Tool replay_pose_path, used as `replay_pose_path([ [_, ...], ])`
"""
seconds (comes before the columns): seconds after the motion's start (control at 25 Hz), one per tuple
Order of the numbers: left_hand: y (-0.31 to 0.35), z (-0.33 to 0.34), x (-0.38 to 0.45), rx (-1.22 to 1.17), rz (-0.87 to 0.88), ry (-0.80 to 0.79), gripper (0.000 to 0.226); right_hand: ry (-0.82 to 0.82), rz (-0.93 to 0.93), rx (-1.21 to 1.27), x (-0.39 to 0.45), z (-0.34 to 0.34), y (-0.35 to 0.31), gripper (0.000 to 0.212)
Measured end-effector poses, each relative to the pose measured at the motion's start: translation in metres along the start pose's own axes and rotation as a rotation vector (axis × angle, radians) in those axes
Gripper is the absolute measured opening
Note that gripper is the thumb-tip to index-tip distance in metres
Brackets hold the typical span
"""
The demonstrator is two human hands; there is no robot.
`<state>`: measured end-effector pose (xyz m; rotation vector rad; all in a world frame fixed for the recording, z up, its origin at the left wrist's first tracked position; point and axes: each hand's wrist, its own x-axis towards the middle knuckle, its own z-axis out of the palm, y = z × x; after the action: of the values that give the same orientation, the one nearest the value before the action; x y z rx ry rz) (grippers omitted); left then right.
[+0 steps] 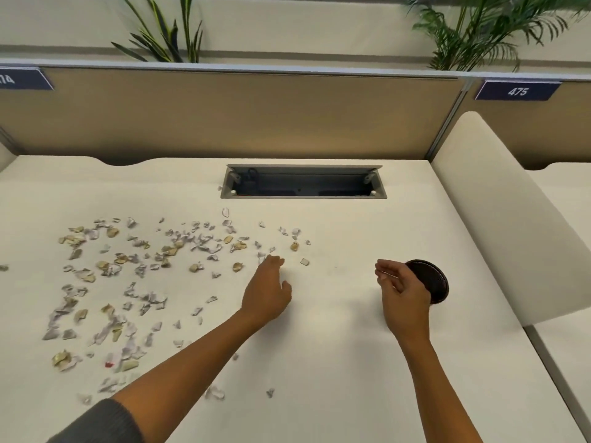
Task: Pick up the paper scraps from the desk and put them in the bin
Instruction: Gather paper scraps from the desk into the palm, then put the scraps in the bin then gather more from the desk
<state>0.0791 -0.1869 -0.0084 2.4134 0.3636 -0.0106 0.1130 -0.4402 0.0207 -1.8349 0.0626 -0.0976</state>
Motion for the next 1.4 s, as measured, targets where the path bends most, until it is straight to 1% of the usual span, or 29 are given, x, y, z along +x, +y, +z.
replay_pose_path([
  [0.12, -0.049, -0.026, 0.004, 0.084, -0.102, 0.078, 0.065, -0.073, 0.009, -0.042, -0.010, 0.018, 0.001, 0.033],
  [0.24, -0.081, -0.060, 0.024, 0.116, -0.176, 0.147, 0.066, -0.151, 0.015, -0.083, -0.016, 0.035, 0.003, 0.032],
  [0.32, -0.094, -0.076, 0.038, 0.150, -0.188, 0.116, 0.070, -0.197, 0.007, -0.107, -0.018, 0.044, 0.004, 0.031],
  [0.4, -0.101, -0.081, 0.045, 0.145, -0.210, 0.034, 0.077, -0.227, 0.005, -0.122, -0.018, 0.054, 0.005, 0.030],
  [0.48, -0.104, -0.079, 0.045, 0.069, -0.245, -0.022, 0.082, -0.254, 0.008, -0.141, -0.016, 0.063, 0.006, 0.029],
  [0.56, -0.107, -0.074, 0.043, 0.034, -0.242, -0.049, 0.084, -0.297, 0.008, -0.175, -0.012, 0.075, 0.007, 0.027],
  [0.64, -0.109, -0.070, 0.041, 0.084, -0.221, -0.080, 0.076, -0.348, 0.006, -0.199, -0.003, 0.090, 0.006, 0.025],
  [0.76, -0.109, -0.068, 0.041, 0.215, -0.115, -0.051, 0.050, -0.404, -0.063, -0.276, 0.018, 0.115, 0.003, 0.027],
  [0.84, -0.107, -0.068, 0.040, 0.283, -0.045, -0.007, 0.029, -0.432, -0.122, -0.397, 0.038, 0.136, 0.001, 0.035],
  [0.88, -0.106, -0.068, 0.039, 0.306, -0.037, 0.007, 0.023, -0.451, -0.133, -0.445, 0.049, 0.147, -0.001, 0.040],
  [1.0, -0.105, -0.069, 0.031, 0.374, -0.055, 0.054, 0.022, -0.538, -0.084, -0.554, 0.076, 0.181, -0.003, 0.063],
  [1.08, -0.108, -0.069, 0.024, 0.381, -0.047, 0.068, 0.022, -0.588, -0.047, -0.628, 0.083, 0.200, 0.001, 0.073],
  [1.2, -0.115, -0.071, 0.022, 0.355, -0.027, 0.042, 0.022, -0.657, -0.080, -0.690, 0.075, 0.224, 0.006, 0.075],
  [1.4, -0.118, -0.081, 0.032, 0.205, -0.130, 0.073, 0.030, -0.814, -0.203, -0.668, 0.047, 0.251, -0.004, 0.081],
])
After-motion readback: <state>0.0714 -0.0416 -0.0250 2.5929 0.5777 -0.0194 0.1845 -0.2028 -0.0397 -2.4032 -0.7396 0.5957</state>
